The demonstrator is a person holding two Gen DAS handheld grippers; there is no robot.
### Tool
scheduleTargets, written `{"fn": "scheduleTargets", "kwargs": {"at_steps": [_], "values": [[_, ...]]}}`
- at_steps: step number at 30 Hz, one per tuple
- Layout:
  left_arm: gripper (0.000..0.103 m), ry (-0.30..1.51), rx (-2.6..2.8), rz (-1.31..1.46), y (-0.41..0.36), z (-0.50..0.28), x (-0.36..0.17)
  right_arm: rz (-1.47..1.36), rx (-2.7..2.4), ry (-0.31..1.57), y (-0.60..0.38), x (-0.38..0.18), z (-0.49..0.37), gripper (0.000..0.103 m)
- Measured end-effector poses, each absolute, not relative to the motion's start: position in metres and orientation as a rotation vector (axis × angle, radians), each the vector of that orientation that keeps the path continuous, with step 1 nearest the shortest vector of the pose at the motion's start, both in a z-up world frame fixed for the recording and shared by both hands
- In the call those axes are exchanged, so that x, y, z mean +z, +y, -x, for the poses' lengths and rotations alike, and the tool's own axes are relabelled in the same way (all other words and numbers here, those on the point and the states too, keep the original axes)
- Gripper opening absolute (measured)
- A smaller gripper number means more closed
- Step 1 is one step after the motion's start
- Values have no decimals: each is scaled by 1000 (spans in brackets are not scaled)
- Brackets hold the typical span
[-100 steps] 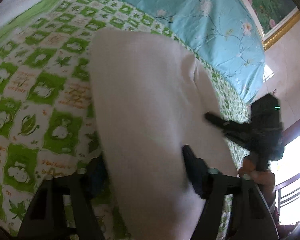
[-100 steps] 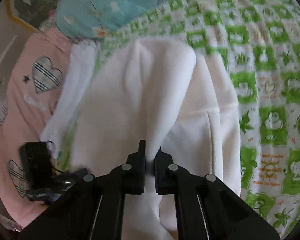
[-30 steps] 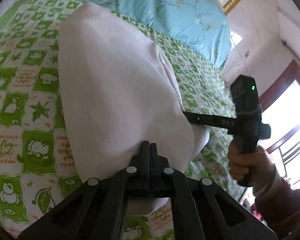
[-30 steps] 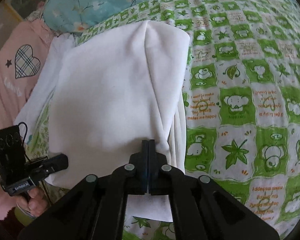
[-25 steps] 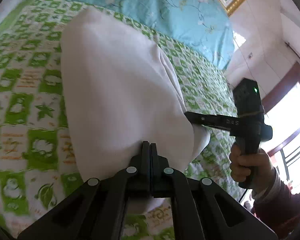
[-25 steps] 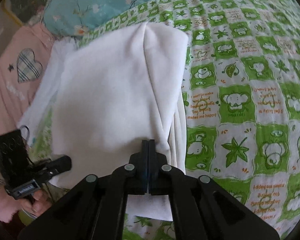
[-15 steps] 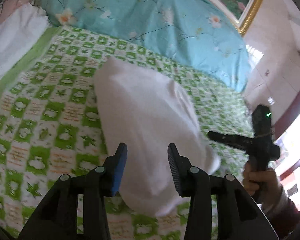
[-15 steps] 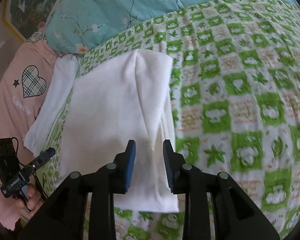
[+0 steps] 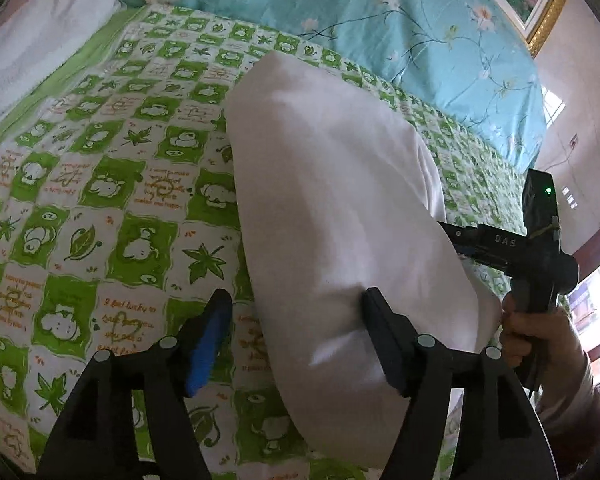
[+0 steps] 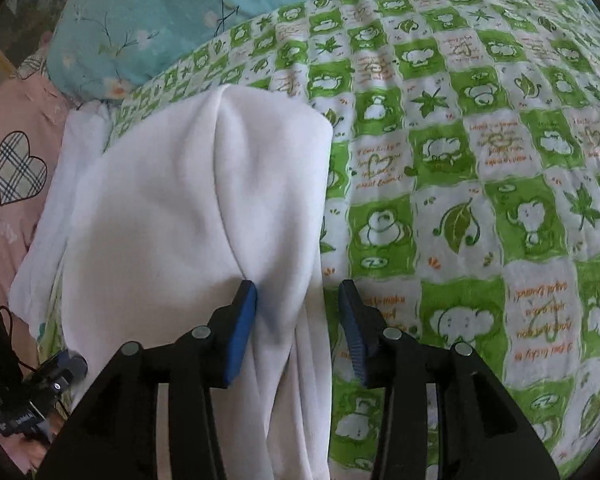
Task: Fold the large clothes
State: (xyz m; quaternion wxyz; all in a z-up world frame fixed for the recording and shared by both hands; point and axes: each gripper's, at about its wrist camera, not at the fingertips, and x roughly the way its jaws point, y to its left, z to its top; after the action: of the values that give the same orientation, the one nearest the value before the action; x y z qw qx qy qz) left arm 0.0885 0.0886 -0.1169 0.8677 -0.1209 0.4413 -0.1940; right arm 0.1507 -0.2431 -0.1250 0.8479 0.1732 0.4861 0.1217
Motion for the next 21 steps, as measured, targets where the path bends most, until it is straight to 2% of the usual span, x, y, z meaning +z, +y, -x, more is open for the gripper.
{"fn": "scheduleTargets", "kwargs": {"at_steps": [8,13,21], "values": [[65,941,-520,298,93,-54,-100,-401,378,930,-248,-86,-88,45],[66,984,-467,208,80,-45,-124,-188,309,1036,-233,-110,-59,45],[68,980,-468,255,86,-47,-131,-292,324,1013,-245,-107,-59,46]]}}
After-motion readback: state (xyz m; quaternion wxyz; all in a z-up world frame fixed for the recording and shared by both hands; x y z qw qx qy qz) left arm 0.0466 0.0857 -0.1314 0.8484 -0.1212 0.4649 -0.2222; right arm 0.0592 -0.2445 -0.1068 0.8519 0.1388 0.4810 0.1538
